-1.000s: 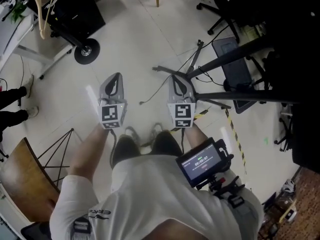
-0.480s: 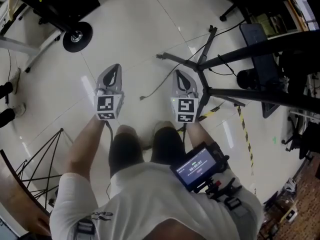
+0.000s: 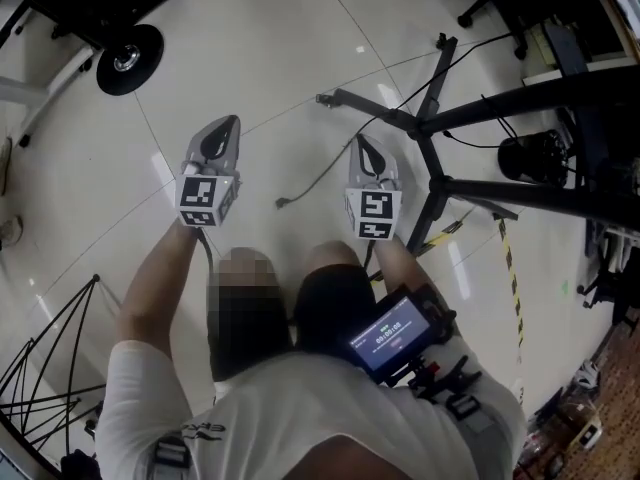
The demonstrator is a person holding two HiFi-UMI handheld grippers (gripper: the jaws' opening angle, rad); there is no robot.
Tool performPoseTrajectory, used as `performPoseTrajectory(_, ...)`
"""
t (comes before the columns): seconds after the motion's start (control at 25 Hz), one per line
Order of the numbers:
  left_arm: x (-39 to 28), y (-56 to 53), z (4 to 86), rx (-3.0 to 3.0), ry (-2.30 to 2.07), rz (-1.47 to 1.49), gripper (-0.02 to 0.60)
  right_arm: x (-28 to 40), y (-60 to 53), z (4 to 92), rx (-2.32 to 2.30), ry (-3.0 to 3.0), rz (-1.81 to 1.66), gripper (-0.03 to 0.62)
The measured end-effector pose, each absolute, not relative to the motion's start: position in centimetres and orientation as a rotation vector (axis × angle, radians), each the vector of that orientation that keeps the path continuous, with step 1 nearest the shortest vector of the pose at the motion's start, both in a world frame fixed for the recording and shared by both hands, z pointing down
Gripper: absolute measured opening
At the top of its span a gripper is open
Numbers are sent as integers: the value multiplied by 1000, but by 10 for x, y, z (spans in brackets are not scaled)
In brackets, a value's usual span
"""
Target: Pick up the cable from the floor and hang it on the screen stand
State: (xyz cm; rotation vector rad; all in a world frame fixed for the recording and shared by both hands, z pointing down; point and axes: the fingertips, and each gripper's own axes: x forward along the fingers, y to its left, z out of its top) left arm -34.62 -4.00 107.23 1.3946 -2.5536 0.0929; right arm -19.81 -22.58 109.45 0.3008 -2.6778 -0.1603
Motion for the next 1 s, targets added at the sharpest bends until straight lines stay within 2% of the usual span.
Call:
performPoseTrajectory(0.24,-346,-41,1140,1367,-2524,58,2,-201,-223,1159,249,-2675,-158,14)
performPoseTrajectory(0.56,-332,-37,1189,1361,-2487,66,2,-192,-199,1220,120,-2618,-132,14)
performPoseTrajectory(1.0,-281,-27,1270,1385,-2295,166,2,-167,-117,1307,-265,-2418,-198,15)
